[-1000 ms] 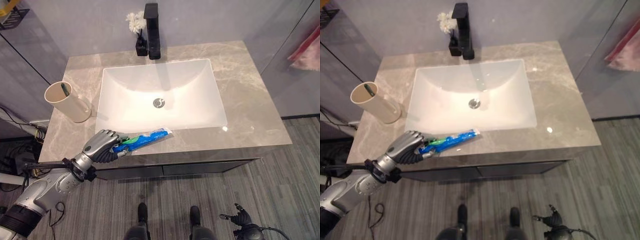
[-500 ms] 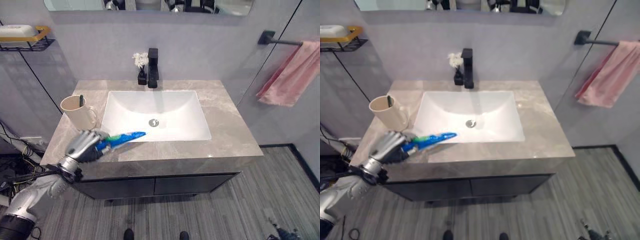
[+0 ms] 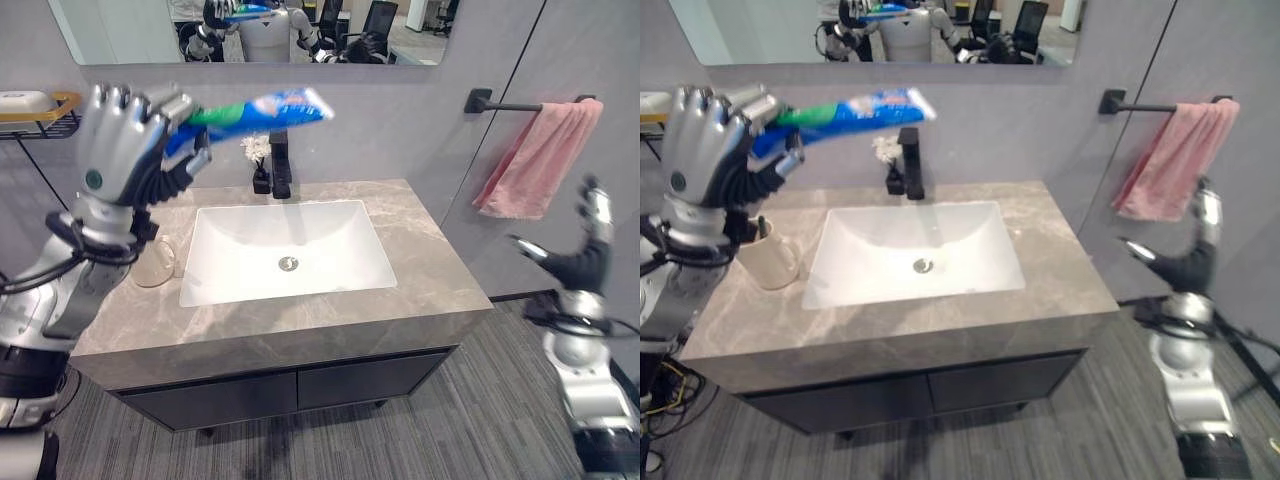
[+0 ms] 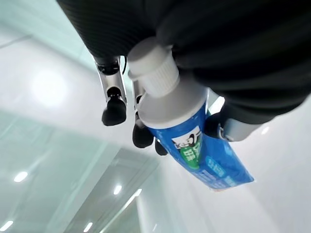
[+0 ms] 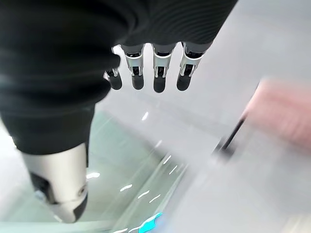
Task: Put brush and paste in cup on sink, flatten towel.
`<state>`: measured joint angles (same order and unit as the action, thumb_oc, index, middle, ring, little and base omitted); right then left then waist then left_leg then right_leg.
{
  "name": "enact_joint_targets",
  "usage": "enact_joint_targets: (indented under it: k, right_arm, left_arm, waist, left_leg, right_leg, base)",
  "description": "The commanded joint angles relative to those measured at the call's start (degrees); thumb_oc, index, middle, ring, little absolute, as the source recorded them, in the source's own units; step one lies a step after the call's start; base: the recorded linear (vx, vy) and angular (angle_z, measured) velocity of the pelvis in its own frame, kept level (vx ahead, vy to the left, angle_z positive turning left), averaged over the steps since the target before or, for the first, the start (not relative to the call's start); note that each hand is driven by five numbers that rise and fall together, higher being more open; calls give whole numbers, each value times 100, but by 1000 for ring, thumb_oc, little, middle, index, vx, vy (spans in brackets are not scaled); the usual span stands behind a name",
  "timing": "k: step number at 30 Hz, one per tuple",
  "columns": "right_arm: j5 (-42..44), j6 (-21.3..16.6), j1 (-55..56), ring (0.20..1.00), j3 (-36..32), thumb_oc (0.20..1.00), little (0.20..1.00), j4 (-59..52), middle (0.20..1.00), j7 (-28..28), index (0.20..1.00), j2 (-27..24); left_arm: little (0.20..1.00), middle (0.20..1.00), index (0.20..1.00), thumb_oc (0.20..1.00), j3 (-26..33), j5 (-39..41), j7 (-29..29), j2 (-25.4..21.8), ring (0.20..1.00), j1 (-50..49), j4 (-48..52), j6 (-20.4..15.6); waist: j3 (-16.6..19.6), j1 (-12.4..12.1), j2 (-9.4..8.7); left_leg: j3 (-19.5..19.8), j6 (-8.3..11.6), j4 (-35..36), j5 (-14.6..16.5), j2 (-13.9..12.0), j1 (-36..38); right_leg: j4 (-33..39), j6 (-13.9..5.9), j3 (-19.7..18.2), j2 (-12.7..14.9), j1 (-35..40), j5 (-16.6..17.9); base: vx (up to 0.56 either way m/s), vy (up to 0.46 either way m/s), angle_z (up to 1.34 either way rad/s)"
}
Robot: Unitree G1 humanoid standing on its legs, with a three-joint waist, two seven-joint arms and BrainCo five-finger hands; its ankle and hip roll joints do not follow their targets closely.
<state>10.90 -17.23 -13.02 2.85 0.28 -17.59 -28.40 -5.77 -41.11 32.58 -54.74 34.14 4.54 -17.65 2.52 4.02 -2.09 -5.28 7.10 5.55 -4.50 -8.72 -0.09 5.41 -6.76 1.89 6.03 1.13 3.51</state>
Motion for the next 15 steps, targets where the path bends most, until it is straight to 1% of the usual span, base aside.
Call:
enact_joint_targets:
  k: [1, 2, 4, 5, 6, 7, 9, 10, 11, 13, 14, 15]
  right_arm:
    - [2802, -357, -280, 1000, 583, 1000, 1000, 200, 1000, 1288, 1000, 348]
    - [3033, -268, -328, 1000, 770, 1000, 1000, 221, 1000, 1314, 1000, 385]
    - [3878, -147, -652, 1000, 1472, 1000, 1000, 251, 1000, 1679, 1000, 682]
    - [4132, -129, -821, 1000, 1689, 1000, 1000, 380, 1000, 1749, 1000, 838]
    - [4150, -140, -846, 1000, 1692, 1000, 1000, 409, 1000, 1766, 1000, 847]
    - [4137, -108, -1351, 1000, 2083, 1000, 1000, 612, 1000, 1772, 1000, 1137]
    - [4289, -190, -1688, 1000, 2261, 1000, 1000, 563, 1000, 1838, 1000, 1464]
    - [4216, -276, -2005, 1000, 2374, 1000, 1000, 471, 1000, 1907, 1000, 1616]
    - [4208, -275, -2009, 1000, 2375, 1000, 1000, 468, 1000, 1900, 1000, 1619]
    - [4255, -444, -2224, 1000, 2307, 1000, 1000, 201, 1000, 1918, 1000, 1830]
    - [4296, -534, -2242, 1000, 2290, 1000, 1000, 198, 1000, 1908, 1000, 1918]
    - [4297, -540, -2242, 1000, 2290, 1000, 1000, 204, 1000, 1911, 1000, 1921]
  left_arm:
    - [200, 200, 200, 200, -26, 290, 346, 5, 200, 781, -144, 377]
    - [200, 200, 200, 200, -114, 309, 330, -20, 200, 842, -150, 417]
    - [200, 200, 200, 200, -380, 327, 365, -24, 200, 1138, -152, 523]
    - [200, 200, 200, 200, -471, 340, 391, 1, 200, 1244, -133, 555]
    - [200, 200, 200, 200, -480, 341, 393, -9, 200, 1259, -139, 559]
    - [200, 200, 200, 200, -675, 340, 437, 74, 200, 1445, -104, 607]
    - [200, 200, 200, 200, -732, 323, 457, 191, 200, 1433, 33, 593]
    - [200, 200, 200, 200, -781, 308, 453, 247, 200, 1389, 194, 521]
    - [200, 200, 200, 200, -774, 307, 448, 245, 200, 1386, 200, 521]
    - [200, 200, 200, 200, -778, 417, 415, 489, 200, 1155, 371, 369]
    - [200, 200, 200, 200, -797, 421, 399, 533, 200, 1101, 399, 338]
    - [200, 200, 200, 200, -799, 420, 400, 531, 200, 1100, 399, 337]
  waist:
    - [66, -134, -57]
    - [74, -150, -57]
    - [74, -229, -69]
    - [67, -261, -77]
    - [59, -253, -85]
    - [46, -335, -94]
    - [37, -409, -86]
    - [25, -466, -89]
    - [22, -463, -90]
    - [8, -508, -94]
    - [12, -516, -86]
    - [14, -513, -90]
  left_leg:
    - [126, 108, -55, 454, -183, 387]
    - [127, 111, -55, 450, -182, 391]
    - [137, 123, -55, 430, -184, 389]
    - [147, 126, -55, 426, -180, 386]
    - [149, 126, -55, 426, -179, 387]
    - [189, 131, -55, 407, -173, 363]
    - [222, 126, -55, 397, -164, 349]
    - [241, 121, -55, 392, -152, 329]
    - [242, 121, -55, 392, -151, 328]
    - [265, 117, -55, 383, -132, 299]
    - [275, 114, -55, 383, -120, 289]
    - [277, 114, -55, 382, -118, 288]
  right_leg:
    - [-41, -305, 164, 381, 58, -22]
    - [-41, -302, 165, 383, 67, -26]
    - [-41, -289, 199, 398, 96, -22]
    - [-41, -286, 214, 405, 108, -20]
    - [-41, -286, 217, 405, 110, -22]
    - [-41, -276, 256, 420, 128, -20]
    - [-41, -266, 282, 438, 133, -11]
    - [-41, -259, 308, 456, 130, -9]
    - [-41, -259, 309, 457, 130, -9]
    - [-41, -259, 339, 477, 126, -1]
    - [-41, -261, 352, 485, 131, -3]
    - [-41, -262, 354, 486, 131, -4]
  base:
    - [0, 0, 0]
    - [-15, 8, 5]
    - [-15, 6, 8]
    - [-13, 5, 5]
    - [-17, 2, 6]
    - [-14, 2, 7]
    - [-20, 16, 11]
    - [-16, 22, 13]
    - [-14, 23, 13]
    - [-5, 26, 6]
    - [1, 22, 9]
    - [15, 23, 9]
